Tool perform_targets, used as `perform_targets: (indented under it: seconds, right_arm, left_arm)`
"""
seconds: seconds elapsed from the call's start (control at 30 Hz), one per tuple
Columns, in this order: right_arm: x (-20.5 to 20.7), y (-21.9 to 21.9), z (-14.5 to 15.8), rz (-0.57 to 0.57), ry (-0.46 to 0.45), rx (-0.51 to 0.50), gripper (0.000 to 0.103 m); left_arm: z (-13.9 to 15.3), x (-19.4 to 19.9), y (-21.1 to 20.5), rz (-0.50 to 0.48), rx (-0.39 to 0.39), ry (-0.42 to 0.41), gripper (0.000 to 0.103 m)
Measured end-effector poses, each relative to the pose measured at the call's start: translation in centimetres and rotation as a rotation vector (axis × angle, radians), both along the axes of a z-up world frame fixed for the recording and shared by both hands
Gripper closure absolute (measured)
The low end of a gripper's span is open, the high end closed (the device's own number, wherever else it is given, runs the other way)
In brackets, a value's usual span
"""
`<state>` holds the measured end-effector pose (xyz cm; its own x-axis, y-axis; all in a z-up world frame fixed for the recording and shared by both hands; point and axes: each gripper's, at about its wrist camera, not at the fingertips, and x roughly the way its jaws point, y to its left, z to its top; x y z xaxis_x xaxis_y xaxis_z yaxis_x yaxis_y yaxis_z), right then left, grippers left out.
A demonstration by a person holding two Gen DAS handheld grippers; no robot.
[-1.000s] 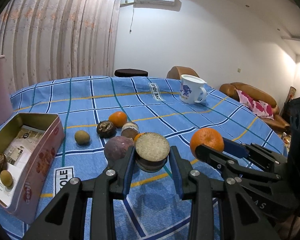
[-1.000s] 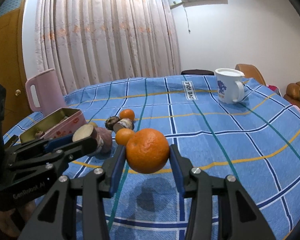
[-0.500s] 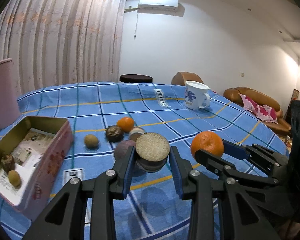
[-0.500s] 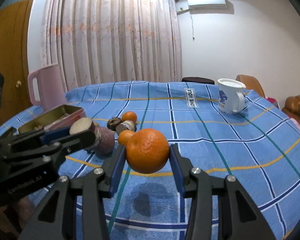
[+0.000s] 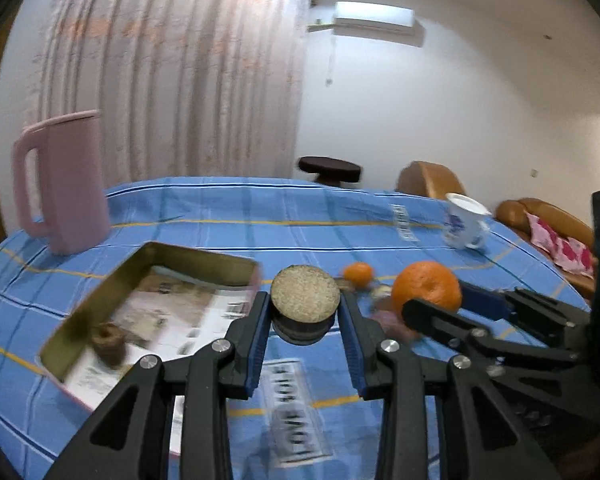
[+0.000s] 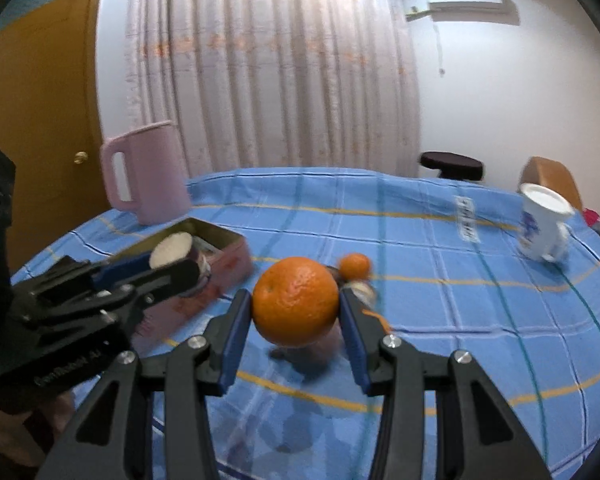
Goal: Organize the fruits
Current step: 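Carry the orange and the cut slice over the tin and lower them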
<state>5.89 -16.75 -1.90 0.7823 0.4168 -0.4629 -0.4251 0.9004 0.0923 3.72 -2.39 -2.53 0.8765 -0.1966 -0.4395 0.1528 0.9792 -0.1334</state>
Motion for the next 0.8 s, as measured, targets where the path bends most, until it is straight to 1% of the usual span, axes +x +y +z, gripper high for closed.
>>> perform_targets:
  seconds: [0.1,0.2,0.33,0.6,0.8]
  right_arm:
    - [0.9,2.2,0.9,0.051,-0.006,-0.001,0.056]
    - [2.0,4.1,1.5,0.084,-0.004,-0.003,0.056]
    - [3.5,6.5,1.7,0.128,0.012,-0.004,0.056]
    - [6.0,10.7,0.4,0.187,0.067,-0.023,0.056]
    - [6.8,13.0,-0.7,0.214,0.098,-0.050,0.056]
  left_arm:
    - [-0.1,0.7,2.1,0.050,-0.005,0.017,0.067]
    - [-0.1,1.3,3.9,0.089,0.008,0.028,0.067]
    - [-0.4,2.2,5.7,0.132,0.018,0.051,0.067]
    - [-1.6,3.9,8.6,0.181,0.039,0.107,0.067]
    - [-2.2,4.8,10.2,0.208,0.051,0.145,0.067]
